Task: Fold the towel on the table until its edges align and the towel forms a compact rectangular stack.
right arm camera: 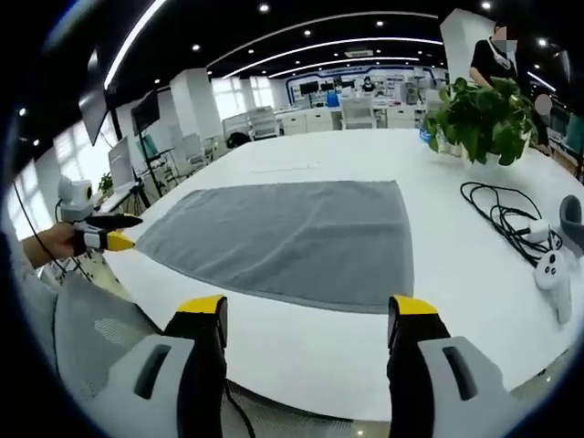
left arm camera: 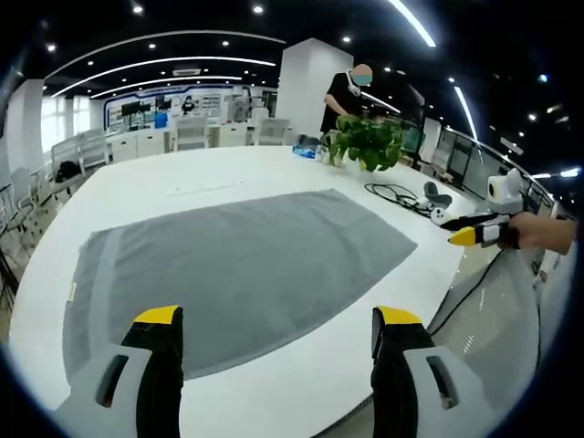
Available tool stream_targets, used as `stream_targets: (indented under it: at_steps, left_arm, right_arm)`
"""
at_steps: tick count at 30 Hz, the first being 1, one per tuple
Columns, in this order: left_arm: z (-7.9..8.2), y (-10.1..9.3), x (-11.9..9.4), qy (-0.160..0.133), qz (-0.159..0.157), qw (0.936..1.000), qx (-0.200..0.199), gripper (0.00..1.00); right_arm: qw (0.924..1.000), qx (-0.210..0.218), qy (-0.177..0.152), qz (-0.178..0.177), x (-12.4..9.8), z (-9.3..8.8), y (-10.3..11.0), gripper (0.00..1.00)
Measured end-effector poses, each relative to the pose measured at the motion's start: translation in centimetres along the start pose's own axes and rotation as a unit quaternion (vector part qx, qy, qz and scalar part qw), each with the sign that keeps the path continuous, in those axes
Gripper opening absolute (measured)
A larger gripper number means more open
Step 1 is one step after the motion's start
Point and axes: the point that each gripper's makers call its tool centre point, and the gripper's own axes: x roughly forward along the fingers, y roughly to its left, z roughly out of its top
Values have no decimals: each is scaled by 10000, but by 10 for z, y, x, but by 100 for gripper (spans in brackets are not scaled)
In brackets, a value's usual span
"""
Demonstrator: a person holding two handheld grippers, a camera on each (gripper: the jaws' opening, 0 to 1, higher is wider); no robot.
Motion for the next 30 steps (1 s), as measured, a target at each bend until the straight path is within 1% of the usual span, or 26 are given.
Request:
stream_targets:
  at_steps: [3,6,9,13,14,18,20,21,23,24,26,28,30]
  left_arm:
    - [10,-6,7,-43,-60,9999,91,88]
    - [16,-13,17,-35,-116,9998,155,87]
    - [19,-25,29,84,-251,9991,340,87]
    - [28,-45,40,110,-471,9967,654,87]
    - [29,-47,41,116,-496,9963,693,87]
    - [37,-65,50,141,-675,9929,971,87]
    - [40,-74,56,141,-786,9910,1076,87]
    - [41,-78,58,160,-832,9901,1121,87]
    - [42,-86,64,208,-947,9871,1274,87]
    - [44,-90,68,221,-974,9856,1368,86]
    - [48,-94,74,232,-995,9837,1482,86]
    - [52,-100,80,213,-1048,9822,1542,86]
    - [56,-107,88,204,-1175,9795,1624,86]
  right_arm:
    - [9999,-101,40,31,2,5,-6,72]
    - [9999,-88,-21,95,5,14,-12,71]
    - [9999,-37,-83,114,11,22,-18,71]
    - [9997,-92,-126,165,18,33,-22,71]
    - [9997,-97,-142,179,19,35,-24,71]
    - [9995,-182,-154,207,24,44,-31,70]
    - [9994,-277,-133,160,24,46,-35,70]
    - [9994,-278,-167,129,25,50,-41,70]
    - [9995,-224,-231,75,25,55,-48,70]
    - [9994,-155,-306,29,26,59,-53,70]
    - [9993,-132,-350,-16,27,63,-59,70]
    - [9993,-120,-351,-69,29,66,-65,70]
    - [9989,-65,-425,-194,32,72,-73,70]
